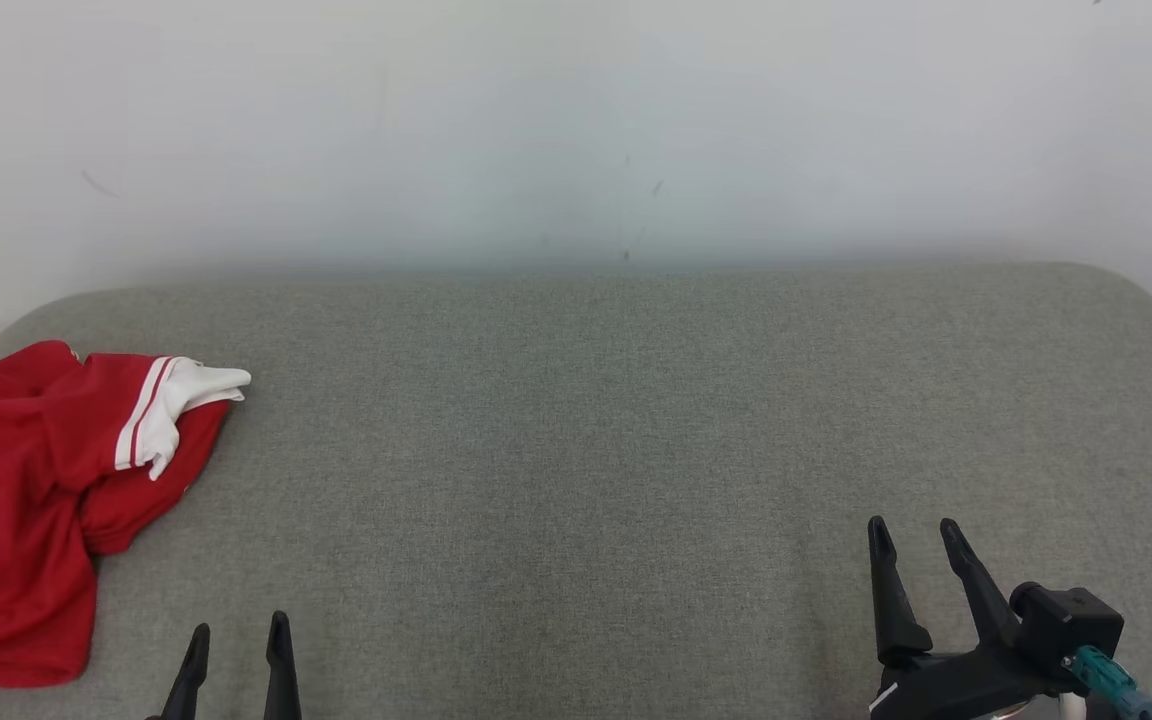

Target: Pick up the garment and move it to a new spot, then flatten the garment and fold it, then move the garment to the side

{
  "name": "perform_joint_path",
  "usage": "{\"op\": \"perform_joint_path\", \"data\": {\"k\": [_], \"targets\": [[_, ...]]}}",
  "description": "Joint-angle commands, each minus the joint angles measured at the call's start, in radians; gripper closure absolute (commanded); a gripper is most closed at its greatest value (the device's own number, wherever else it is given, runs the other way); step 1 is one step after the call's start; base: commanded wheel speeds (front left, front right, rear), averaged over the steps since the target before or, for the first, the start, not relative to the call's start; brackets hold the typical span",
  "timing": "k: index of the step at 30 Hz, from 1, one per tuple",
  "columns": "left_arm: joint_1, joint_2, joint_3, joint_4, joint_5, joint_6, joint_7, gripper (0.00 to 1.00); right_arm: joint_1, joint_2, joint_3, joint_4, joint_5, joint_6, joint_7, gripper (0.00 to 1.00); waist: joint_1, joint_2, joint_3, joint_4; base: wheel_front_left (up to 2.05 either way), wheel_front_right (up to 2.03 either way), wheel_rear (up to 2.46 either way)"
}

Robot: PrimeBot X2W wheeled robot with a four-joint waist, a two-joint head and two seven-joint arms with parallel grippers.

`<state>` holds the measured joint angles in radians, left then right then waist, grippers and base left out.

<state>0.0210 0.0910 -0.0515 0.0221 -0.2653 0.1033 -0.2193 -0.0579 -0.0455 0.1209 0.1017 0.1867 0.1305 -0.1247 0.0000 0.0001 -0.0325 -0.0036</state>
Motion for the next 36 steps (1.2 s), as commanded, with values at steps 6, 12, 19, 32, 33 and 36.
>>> {"op": "perform_joint_path", "data": {"k": [6,12,19,32,33,36], "targets": [[0.018,0.03,-0.02,-0.031,0.082,0.003,0.009,0.0,0.012,-0.007,0.016,-0.024,-0.058,0.0,0.001,0.0,0.0,-0.0001,-0.006,0.0,0.0,0.0,0.0],[0.025,0.039,-0.018,-0.054,0.122,0.013,0.009,0.0,0.023,-0.007,0.025,-0.041,-0.099,0.0,0.009,0.0,0.0,-0.0001,-0.013,-0.003,0.0,0.0,0.0],[0.042,0.045,-0.01,-0.073,0.162,0.031,0.003,0.0,0.035,-0.007,0.033,-0.062,-0.146,0.0,0.01,0.0,0.0,-0.0001,-0.019,-0.007,0.0,0.0,0.0],[0.059,0.058,0.006,-0.091,0.184,0.048,-0.01,0.0,0.049,-0.007,0.037,-0.076,-0.177,0.0,-0.002,0.0,0.0,-0.0001,-0.026,-0.007,0.0,0.0,0.0],[0.059,0.058,0.007,-0.091,0.182,0.049,-0.01,0.0,0.05,-0.007,0.036,-0.077,-0.174,0.0,-0.001,0.0,0.0,-0.0001,-0.026,-0.007,0.0,0.0,0.0],[0.061,0.059,0.007,-0.093,0.178,0.053,-0.01,0.0,0.051,-0.007,0.034,-0.076,-0.17,0.0,0.0,0.0,0.0,-0.0001,-0.026,-0.008,0.0,0.0,0.0]]}}
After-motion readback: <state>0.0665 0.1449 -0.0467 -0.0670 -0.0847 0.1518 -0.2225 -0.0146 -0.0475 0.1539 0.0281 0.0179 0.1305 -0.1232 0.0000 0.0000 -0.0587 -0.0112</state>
